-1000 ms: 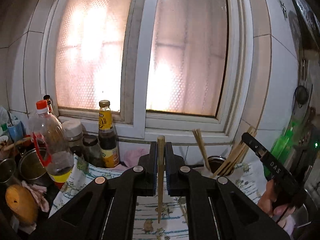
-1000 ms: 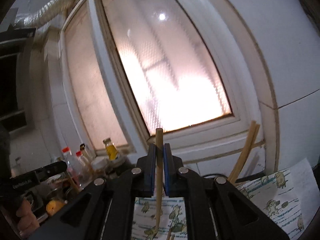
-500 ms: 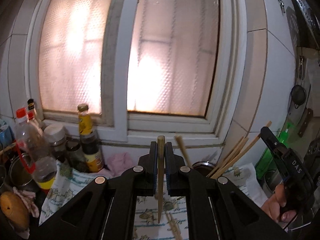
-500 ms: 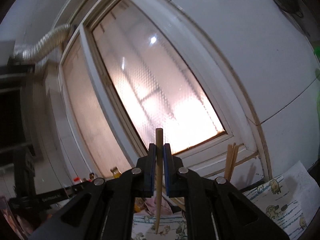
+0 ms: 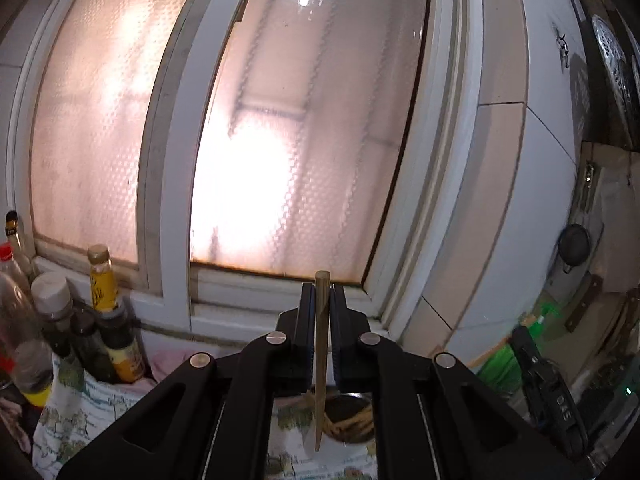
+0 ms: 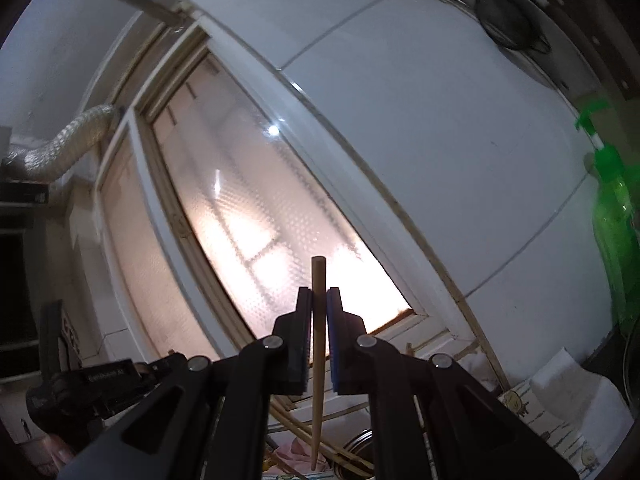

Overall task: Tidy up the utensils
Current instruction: 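Lift both held chopsticks and carry them over the white cup, then drop the chopsticks into the cup by opening both grippers, then withdraw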

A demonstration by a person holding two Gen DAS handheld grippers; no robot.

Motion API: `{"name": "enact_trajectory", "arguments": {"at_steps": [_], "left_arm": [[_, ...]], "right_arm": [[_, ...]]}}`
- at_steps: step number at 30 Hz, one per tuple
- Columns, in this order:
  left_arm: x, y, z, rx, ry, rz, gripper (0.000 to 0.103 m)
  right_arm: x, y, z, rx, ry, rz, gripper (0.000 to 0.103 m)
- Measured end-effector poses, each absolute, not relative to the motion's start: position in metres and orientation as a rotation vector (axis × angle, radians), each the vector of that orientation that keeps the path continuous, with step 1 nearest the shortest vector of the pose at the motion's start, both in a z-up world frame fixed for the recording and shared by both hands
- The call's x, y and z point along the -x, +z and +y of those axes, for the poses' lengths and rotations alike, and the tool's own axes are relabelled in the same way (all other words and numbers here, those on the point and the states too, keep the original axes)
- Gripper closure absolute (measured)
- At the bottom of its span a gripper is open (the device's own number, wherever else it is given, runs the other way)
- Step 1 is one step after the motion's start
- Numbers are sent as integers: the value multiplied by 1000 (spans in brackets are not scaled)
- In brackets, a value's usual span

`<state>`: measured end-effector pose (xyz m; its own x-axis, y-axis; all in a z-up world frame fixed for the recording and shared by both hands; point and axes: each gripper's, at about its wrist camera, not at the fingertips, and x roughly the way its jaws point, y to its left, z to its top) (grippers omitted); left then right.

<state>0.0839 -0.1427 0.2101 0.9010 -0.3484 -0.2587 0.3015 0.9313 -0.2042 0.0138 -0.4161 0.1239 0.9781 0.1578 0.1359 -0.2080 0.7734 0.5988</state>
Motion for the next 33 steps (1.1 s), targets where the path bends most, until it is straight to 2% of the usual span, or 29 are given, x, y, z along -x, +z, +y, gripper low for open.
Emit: {"name": "enact_trajectory", "arguments": {"at_steps": [8, 13, 24, 33], "left_arm": [[-96, 218, -133, 295, -413, 197, 97], [-97, 218, -135, 312, -383, 124, 97], [-126, 166, -166, 293, -394, 199, 97], [-138, 134, -170, 312, -444, 277, 97]], "right_arm": [[-10, 122, -422, -635, 81, -115, 96], [-33, 115, -408, -586, 31, -16, 96], [-64, 108, -381, -487, 162, 135, 95], [-87, 87, -391, -653, 337, 279, 91]]}}
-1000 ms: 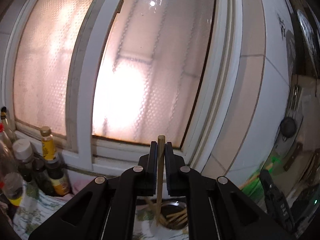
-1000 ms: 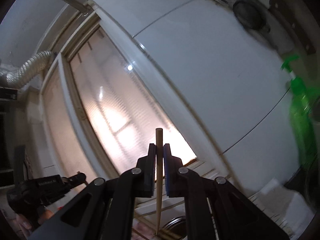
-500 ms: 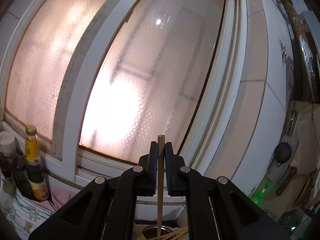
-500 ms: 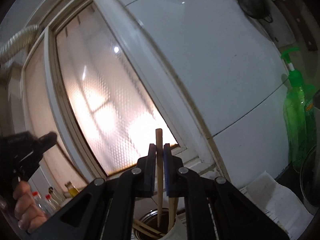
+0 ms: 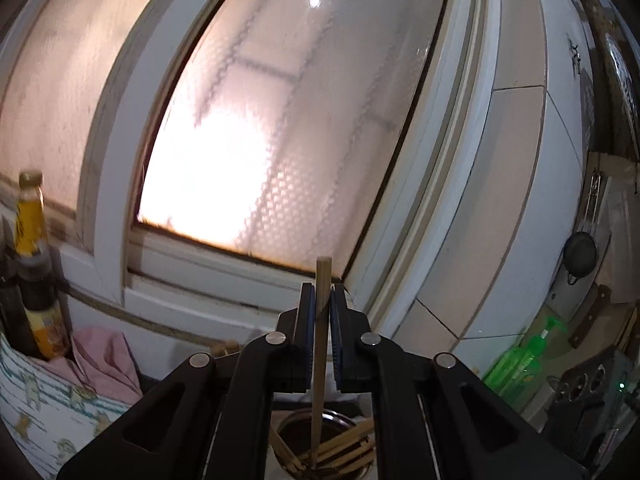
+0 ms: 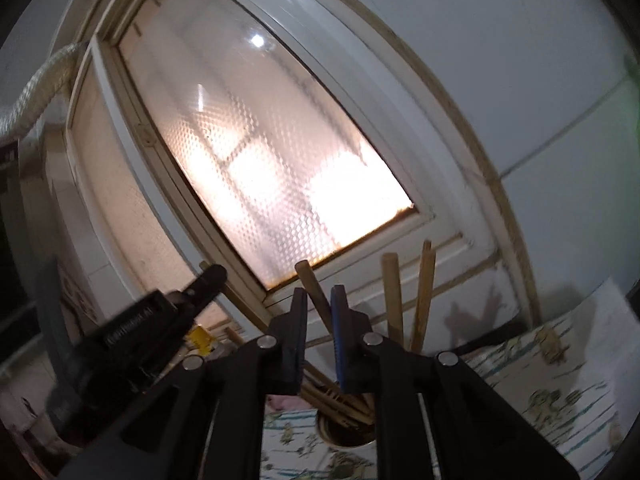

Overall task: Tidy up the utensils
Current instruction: 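Drop the chopsticks into the cup by opening both grippers, then withdraw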

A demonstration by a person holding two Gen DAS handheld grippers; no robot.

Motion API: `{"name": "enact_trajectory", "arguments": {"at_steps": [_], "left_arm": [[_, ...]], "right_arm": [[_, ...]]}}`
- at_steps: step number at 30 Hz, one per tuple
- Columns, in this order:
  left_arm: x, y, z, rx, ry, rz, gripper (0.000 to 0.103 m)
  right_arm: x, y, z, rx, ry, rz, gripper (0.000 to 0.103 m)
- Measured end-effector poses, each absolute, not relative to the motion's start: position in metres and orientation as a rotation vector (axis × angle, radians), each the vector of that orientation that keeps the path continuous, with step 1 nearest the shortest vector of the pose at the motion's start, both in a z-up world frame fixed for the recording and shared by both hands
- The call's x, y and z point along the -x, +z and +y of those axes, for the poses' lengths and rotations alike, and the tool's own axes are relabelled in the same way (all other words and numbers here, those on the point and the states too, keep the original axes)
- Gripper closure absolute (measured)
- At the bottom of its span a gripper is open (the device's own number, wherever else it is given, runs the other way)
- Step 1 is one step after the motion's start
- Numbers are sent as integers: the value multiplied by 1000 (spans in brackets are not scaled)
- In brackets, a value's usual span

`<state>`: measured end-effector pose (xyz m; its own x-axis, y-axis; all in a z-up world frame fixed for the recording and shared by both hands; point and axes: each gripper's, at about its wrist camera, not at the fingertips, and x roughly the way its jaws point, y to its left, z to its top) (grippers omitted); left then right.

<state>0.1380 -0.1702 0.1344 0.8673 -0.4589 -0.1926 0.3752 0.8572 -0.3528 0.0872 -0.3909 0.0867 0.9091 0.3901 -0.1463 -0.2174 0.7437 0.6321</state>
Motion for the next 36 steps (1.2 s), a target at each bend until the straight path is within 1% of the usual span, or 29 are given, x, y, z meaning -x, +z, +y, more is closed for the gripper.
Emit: {"name": "enact_trajectory", "arguments": {"at_steps": [4, 9, 10, 11, 12, 13, 14, 16, 18, 21, 22, 23, 24, 26, 27, 29, 30, 31, 33, 36], "left_arm": [[-138, 126, -170, 315, -434, 285, 97], [-132, 127, -168, 277, -443, 275, 96], [-128, 129, -166, 264, -442, 264, 90], [-123, 133, -165, 254, -446, 248, 79], [-117, 137, -163, 244, -446, 228, 71], [-110, 141, -161, 234, -439, 202, 55], [-102, 145, -158, 224, -429, 175, 49], [-88, 152, -153, 193, -412, 139, 48], [-76, 156, -149, 148, -367, 122, 47], [-56, 152, -138, 105, -320, 108, 43], [-50, 149, -134, 91, -303, 104, 39], [-45, 145, -130, 76, -280, 101, 35], [-42, 142, -126, 64, -258, 101, 32], [-34, 136, -117, 38, -234, 102, 19], [-31, 134, -113, 29, -226, 101, 15], [-25, 126, -102, 20, -208, 90, 2], [-22, 121, -96, 24, -197, 85, 0], [-23, 116, -91, 30, -183, 84, 0], [-26, 103, -84, 21, -137, 89, 0], [-39, 83, -77, -17, -106, 131, 0]], "right_arm": [[-86, 87, -392, -649, 329, 278, 90], [-75, 93, -397, -659, 321, 215, 88], [-73, 95, -397, -652, 310, 204, 87], [-73, 98, -397, -644, 301, 195, 83], [-70, 100, -397, -634, 293, 187, 76], [-69, 102, -398, -631, 291, 179, 73], [-66, 104, -399, -634, 289, 162, 68], [-59, 107, -401, -640, 285, 131, 62], [-53, 110, -403, -641, 277, 102, 50], [-44, 116, -402, -625, 266, 69, 41], [-42, 118, -400, -609, 265, 71, 39], [-43, 119, -398, -590, 277, 74, 33], [-42, 120, -395, -576, 295, 72, 27], [-40, 120, -388, -554, 302, 67, 22], [-40, 120, -384, -543, 299, 68, 18], [-41, 119, -378, -524, 298, 77, 16], [-42, 119, -375, -514, 293, 84, 15], [-43, 118, -372, -507, 289, 88, 14], [-43, 116, -368, -502, 281, 90, 9], [-44, 114, -362, -483, 277, 100, 8]]}}
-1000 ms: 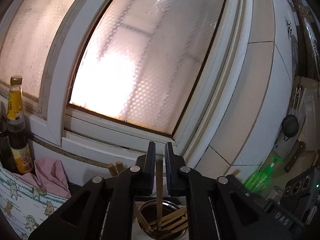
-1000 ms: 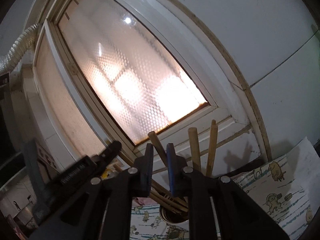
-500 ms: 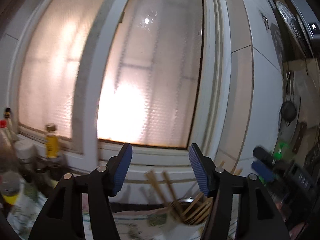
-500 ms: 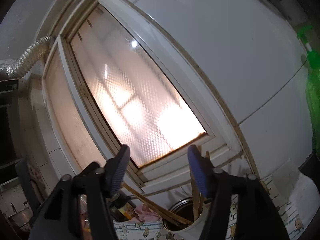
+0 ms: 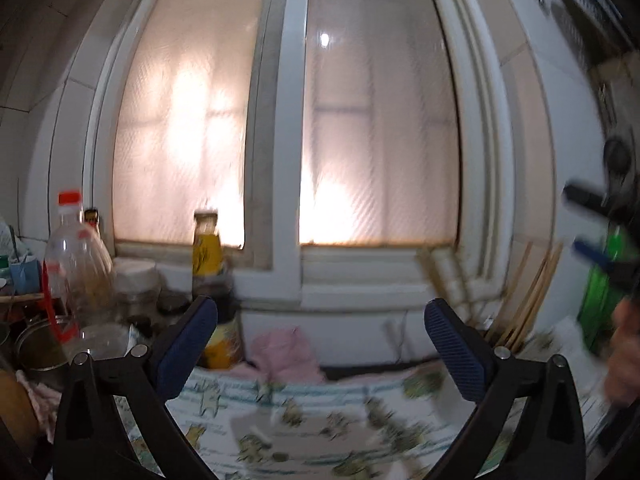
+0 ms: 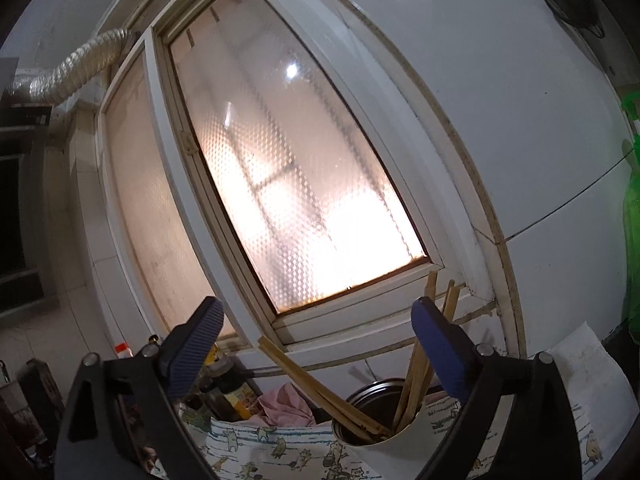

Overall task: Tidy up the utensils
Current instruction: 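Drop the chopsticks into the cup by opening both grippers, then withdraw, then lower both open grippers toward the last chopsticks lying on the cloth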

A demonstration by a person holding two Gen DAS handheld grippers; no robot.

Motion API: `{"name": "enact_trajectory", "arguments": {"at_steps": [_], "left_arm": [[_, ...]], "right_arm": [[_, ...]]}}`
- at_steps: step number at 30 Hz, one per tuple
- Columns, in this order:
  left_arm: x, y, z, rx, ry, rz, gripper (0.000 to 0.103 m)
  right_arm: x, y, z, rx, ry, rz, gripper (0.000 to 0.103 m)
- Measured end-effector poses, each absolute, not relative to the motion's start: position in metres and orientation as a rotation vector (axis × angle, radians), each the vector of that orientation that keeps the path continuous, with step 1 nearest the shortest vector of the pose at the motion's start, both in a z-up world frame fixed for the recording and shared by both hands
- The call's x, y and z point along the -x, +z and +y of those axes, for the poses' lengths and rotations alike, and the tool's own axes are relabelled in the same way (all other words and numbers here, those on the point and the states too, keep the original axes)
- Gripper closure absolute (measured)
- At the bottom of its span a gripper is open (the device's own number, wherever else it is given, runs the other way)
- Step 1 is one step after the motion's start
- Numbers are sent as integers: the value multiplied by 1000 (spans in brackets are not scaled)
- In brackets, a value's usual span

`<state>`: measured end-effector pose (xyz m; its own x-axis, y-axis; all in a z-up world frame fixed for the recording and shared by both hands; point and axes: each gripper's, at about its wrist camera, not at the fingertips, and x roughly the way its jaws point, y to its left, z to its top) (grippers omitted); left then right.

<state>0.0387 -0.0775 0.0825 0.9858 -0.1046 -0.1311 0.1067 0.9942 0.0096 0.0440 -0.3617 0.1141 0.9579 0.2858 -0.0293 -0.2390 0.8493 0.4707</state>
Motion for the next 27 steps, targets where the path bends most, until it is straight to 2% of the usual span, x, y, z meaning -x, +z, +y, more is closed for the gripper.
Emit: {"name": "enact_trajectory", "arguments": {"at_steps": [8, 14, 18, 21, 23, 26, 27], "left_arm": [[-75, 42, -64, 51, -236, 345, 0], [-79, 15, -111, -114, -325, 641, 0], [-51, -2, -135, -203, -287, 745, 0], [-30, -13, -143, -197, -321, 777, 11], [-19, -18, -149, -209, -335, 798, 37], [-13, -29, -152, -183, -365, 861, 55], [-11, -32, -153, -170, -381, 878, 56]], "right_arm": [[-44, 109, -343, -406, 248, 104, 3], [-44, 109, -333, -348, 228, 105, 2], [-49, 109, -334, -359, 216, 149, 2], [-50, 109, -335, -366, 206, 173, 2], [-49, 109, -334, -359, 194, 175, 2], [-43, 111, -329, -337, 196, 159, 2], [-40, 112, -326, -312, 200, 147, 2]]}}
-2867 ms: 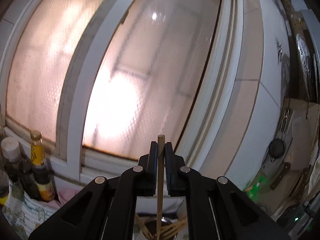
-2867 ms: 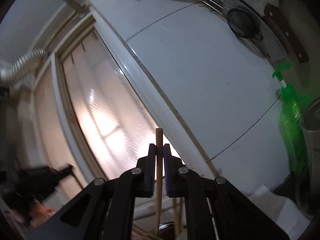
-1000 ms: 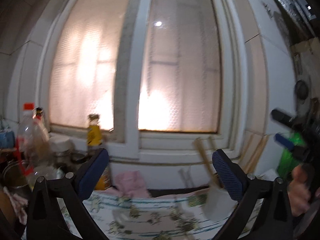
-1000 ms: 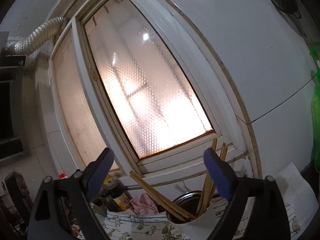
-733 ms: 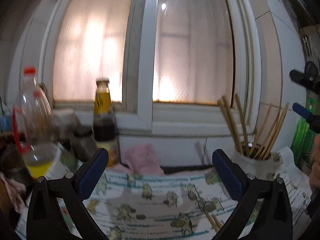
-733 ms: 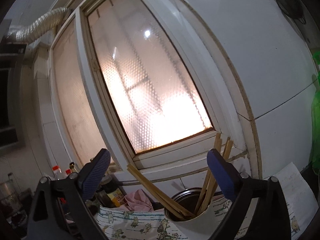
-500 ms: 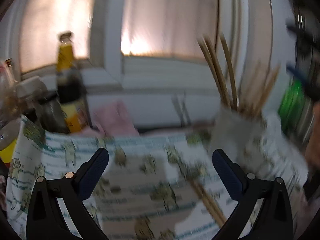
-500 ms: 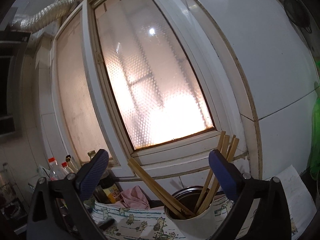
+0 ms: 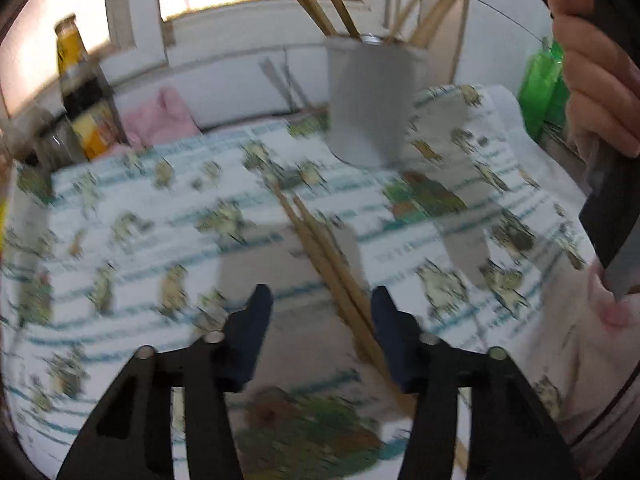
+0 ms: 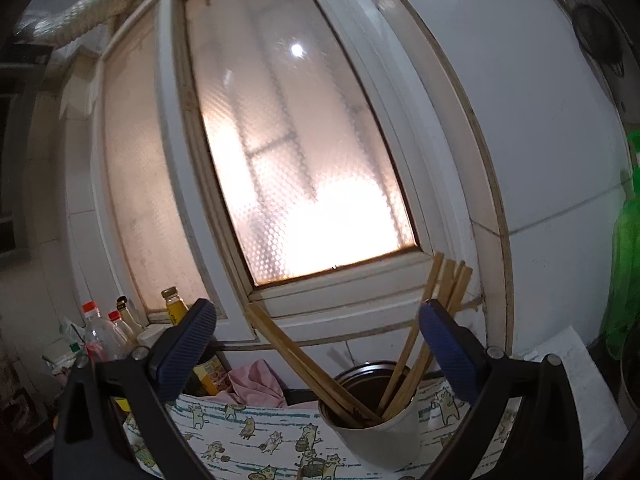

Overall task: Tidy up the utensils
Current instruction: 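Lower both open grippers toward the last chopsticks lying on the cloth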

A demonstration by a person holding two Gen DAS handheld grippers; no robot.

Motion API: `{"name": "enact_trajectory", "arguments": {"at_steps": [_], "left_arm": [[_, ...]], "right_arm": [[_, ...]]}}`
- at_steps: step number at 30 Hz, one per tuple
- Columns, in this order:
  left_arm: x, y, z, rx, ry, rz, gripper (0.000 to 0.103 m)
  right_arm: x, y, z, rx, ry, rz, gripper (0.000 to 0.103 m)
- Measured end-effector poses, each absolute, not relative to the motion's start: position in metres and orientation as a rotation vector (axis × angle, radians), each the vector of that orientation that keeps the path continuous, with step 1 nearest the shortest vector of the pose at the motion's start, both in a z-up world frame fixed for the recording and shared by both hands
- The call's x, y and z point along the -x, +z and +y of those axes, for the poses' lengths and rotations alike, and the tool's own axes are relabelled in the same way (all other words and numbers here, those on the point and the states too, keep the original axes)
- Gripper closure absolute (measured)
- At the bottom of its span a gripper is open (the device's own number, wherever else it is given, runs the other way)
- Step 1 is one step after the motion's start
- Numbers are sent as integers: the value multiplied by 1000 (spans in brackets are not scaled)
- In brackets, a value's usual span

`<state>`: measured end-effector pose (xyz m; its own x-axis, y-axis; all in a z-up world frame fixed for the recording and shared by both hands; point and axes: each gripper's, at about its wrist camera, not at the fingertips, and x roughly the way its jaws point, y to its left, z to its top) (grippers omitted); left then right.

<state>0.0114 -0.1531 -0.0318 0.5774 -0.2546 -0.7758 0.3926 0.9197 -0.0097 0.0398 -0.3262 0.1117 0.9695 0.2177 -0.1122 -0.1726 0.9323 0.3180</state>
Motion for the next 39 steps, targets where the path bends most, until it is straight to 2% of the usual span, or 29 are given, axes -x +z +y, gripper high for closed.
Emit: {"name": "enact_trajectory", "arguments": {"at_steps": [4, 9, 12, 19, 22, 24, 28, 32, 39], "left_arm": [[1, -35, -155, -185, -342, 855, 61], [9, -38, -146, -161, -339, 844, 62], [13, -44, -140, -158, -331, 872, 68], [47, -38, -117, -64, -352, 787, 68], [71, -33, -110, -79, -278, 671, 65], [78, -33, -102, -39, -300, 660, 61], [81, -39, -90, -5, -279, 623, 58], [83, -44, -84, 18, -229, 552, 53], [80, -52, -87, 21, -201, 504, 50]], "right_arm": [[-27, 110, -324, -274, 240, 158, 2], [21, 88, -333, -270, 163, 197, 2], [60, 71, -333, -223, 77, 193, 2], [145, 16, -307, -64, 38, 168, 4], [152, -12, -298, -52, 105, 238, 19], [150, -27, -288, -27, 136, 304, 35], [152, -44, -274, -1, 200, 348, 44], [150, -51, -271, -24, 226, 375, 61], [164, -60, -264, -40, 251, 326, 63]]}}
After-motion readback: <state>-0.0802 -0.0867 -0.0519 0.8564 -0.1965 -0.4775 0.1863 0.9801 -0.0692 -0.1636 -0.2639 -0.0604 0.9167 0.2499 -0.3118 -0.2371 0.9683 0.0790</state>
